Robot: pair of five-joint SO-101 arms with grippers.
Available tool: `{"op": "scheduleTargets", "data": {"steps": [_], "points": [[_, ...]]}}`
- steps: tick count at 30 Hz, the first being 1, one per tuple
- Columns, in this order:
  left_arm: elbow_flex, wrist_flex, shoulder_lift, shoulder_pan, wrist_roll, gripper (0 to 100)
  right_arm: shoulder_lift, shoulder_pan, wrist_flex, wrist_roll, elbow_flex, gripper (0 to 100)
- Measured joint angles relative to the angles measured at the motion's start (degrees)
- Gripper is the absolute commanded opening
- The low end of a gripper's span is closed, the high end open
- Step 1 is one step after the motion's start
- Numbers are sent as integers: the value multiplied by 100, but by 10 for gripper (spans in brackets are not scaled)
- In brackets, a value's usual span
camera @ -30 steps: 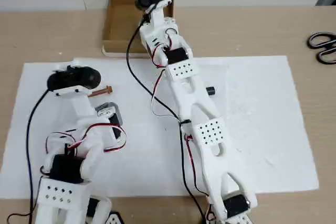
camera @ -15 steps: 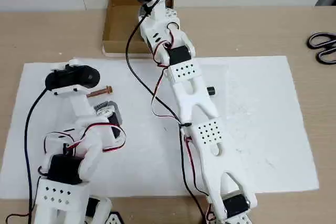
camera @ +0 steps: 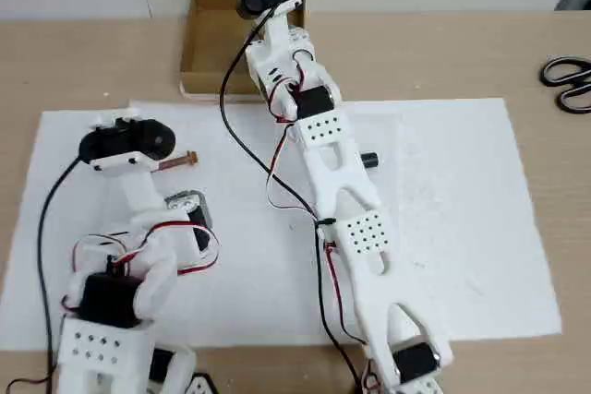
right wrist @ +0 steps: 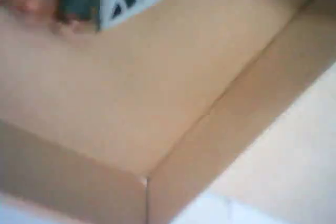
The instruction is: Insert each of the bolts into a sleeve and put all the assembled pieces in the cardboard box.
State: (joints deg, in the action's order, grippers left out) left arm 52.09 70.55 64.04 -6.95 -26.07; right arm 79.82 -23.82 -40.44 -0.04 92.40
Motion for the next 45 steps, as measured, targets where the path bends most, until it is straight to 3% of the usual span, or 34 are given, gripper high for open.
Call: {"op": "scheduleTargets", "data": {"steps": [8,12,20,29,37,45], "points": [[0,0,0,0,0,6,-9,0,-123,18,70,123],[-158,0,9,0,0,6,-369,0,-695,18,70,123],[-281,-26,9,0,0,6,-1723,0,-2927,18,123,123],[-281,-141,9,0,0,6,-2215,0,-5670,18,123,123],[-281,-158,9,0,0,6,-2497,167,-5873,-53,-220,123],[-281,-158,9,0,0,6,-4202,211,-5881,-70,-2831,123]]}}
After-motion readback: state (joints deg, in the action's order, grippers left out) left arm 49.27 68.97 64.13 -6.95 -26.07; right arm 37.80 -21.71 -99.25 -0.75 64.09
